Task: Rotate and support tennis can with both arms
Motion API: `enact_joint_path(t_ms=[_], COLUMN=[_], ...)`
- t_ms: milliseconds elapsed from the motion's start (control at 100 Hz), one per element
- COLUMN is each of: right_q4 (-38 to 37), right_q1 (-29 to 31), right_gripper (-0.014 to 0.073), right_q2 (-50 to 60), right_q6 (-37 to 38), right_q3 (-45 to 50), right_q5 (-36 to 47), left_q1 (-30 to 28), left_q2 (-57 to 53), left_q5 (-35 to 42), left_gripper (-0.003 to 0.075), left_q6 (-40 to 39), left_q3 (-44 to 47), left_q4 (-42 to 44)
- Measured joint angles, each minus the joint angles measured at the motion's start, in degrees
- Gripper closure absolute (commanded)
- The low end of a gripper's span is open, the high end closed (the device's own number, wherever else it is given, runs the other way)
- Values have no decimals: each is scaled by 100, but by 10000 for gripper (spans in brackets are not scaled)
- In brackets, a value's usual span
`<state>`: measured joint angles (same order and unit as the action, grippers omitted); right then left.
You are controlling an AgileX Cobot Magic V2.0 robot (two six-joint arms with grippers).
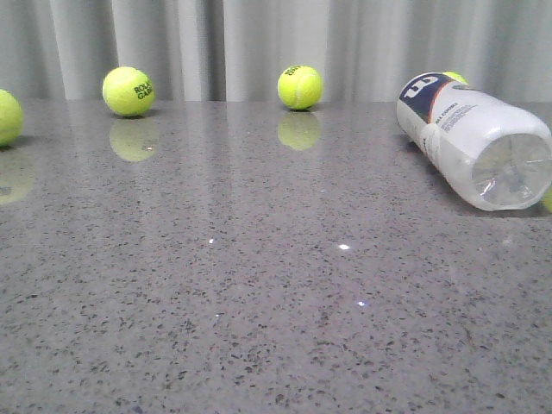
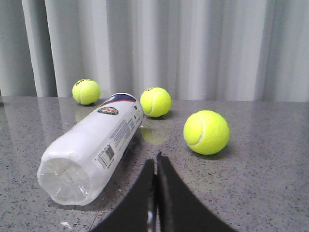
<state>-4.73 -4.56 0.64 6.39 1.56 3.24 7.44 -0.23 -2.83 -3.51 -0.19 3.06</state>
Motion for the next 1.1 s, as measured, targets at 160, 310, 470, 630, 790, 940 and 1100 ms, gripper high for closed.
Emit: enact_joint_path(t_ms=[160,310,470,630,790,940,1100], right_q4=[0,0,0,0,25,116,130], right_q1=[0,0,0,0,0,0,0], right_gripper=[664,664,664,664,664,664,664], right_q2=[0,0,0,-31,-614,-1445,-2565], right_q6=[0,0,0,0,0,0,0], right_q3=[0,0,-176,-912,-2016,-3172,-4262], right_q5=[0,24,-66,-668,-1666,-2932,-4457], left_q1=[0,0,0,0,0,0,0], left_q2=[0,0,0,0,0,0,0], left_q5=[0,0,0,0,0,0,0], left_gripper=[741,741,741,741,741,741,741], left_q6=[0,0,0,0,0,0,0], left_q3=[0,0,0,0,0,0,0], left_q4=[0,0,0,0,0,0,0])
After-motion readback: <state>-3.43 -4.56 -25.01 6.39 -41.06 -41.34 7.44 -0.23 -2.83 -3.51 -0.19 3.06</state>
